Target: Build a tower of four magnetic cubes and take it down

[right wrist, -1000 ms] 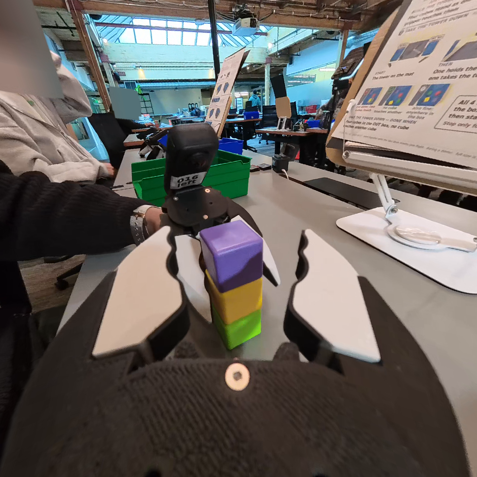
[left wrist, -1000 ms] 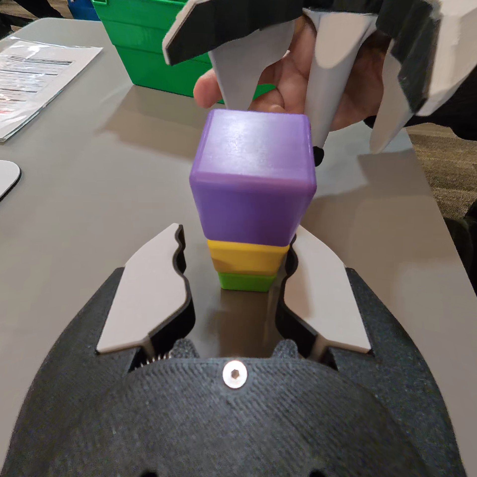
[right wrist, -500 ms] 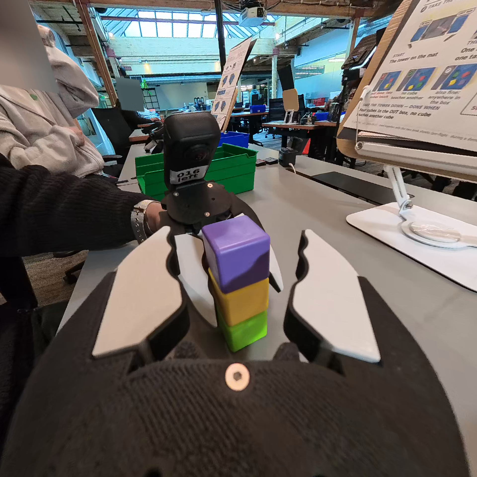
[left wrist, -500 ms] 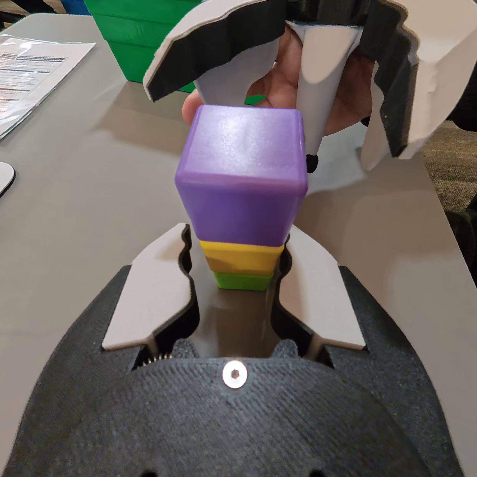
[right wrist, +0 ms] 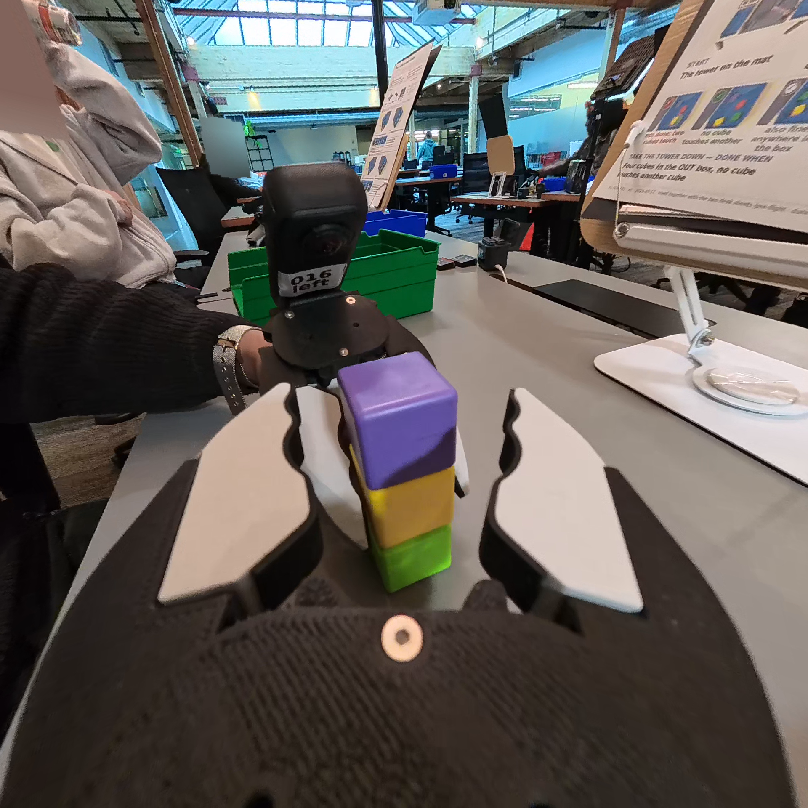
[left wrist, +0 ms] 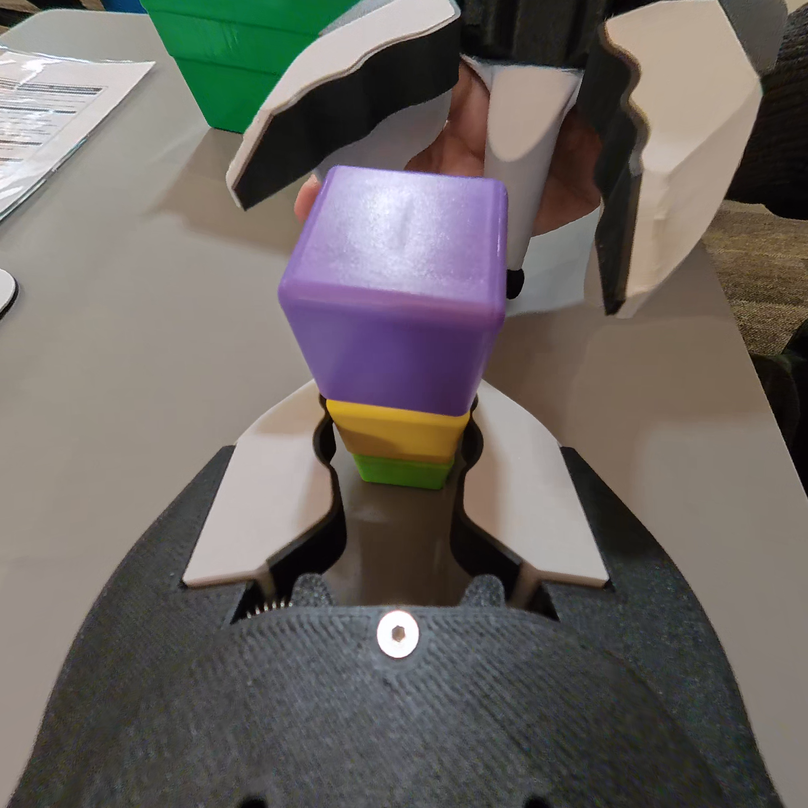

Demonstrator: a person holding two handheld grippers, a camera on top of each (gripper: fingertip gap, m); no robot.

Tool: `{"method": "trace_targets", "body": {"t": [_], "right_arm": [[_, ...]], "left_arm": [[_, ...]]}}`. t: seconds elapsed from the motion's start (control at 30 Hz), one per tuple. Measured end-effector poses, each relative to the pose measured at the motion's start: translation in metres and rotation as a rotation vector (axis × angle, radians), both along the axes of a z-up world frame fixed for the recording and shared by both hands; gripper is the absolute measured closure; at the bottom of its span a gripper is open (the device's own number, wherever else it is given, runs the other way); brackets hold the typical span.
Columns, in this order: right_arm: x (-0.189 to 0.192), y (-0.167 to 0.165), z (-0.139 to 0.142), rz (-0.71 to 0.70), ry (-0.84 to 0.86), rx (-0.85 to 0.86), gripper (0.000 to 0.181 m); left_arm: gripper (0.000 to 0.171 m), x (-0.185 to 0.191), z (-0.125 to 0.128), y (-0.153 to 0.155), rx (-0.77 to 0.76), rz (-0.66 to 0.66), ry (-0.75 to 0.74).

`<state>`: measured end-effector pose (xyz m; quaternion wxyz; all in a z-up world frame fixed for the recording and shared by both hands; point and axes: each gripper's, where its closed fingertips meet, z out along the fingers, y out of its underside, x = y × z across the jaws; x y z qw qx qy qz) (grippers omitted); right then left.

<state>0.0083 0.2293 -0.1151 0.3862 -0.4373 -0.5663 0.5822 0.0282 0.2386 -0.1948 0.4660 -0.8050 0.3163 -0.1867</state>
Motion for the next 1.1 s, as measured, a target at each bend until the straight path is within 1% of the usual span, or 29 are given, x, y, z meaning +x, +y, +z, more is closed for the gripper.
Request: {"method": "trace_targets", "body": {"t": [0.27, 0.33, 0.37, 0.63, 0.73, 0.83, 1.1], "right_arm": [[-0.001, 0.001, -0.006, 0.024, -0.004, 0.001, 0.100], [0.000, -0.001, -0.008, 0.052, 0.000, 0.007, 0.112], [0.001, -0.001, -0.009, 0.059, 0.004, 0.010, 0.114], [-0.004, 0.002, -0.014, 0.075, -0.003, 0.025, 0.111], [-0.006, -0.001, -0.015, 0.087, -0.014, 0.038, 0.114], [-0.005, -0.005, -0.018, 0.121, -0.016, 0.076, 0.131], [-0.004, -0.005, -0.017, 0.124, -0.021, 0.096, 0.131]], "left_arm": [[0.116, 0.000, 0.000, 0.000, -0.007, -0.005, -0.006], [0.117, 0.000, 0.000, -0.001, -0.009, -0.007, -0.009], [0.117, 0.001, 0.000, -0.001, -0.011, -0.008, -0.010], [0.117, 0.002, -0.001, -0.002, -0.021, -0.022, -0.020], [0.117, 0.002, -0.001, -0.002, -0.021, -0.022, -0.019], [0.117, 0.002, -0.001, -0.002, -0.020, -0.021, -0.017], [0.117, 0.002, -0.001, -0.002, -0.022, -0.023, -0.015]]}}
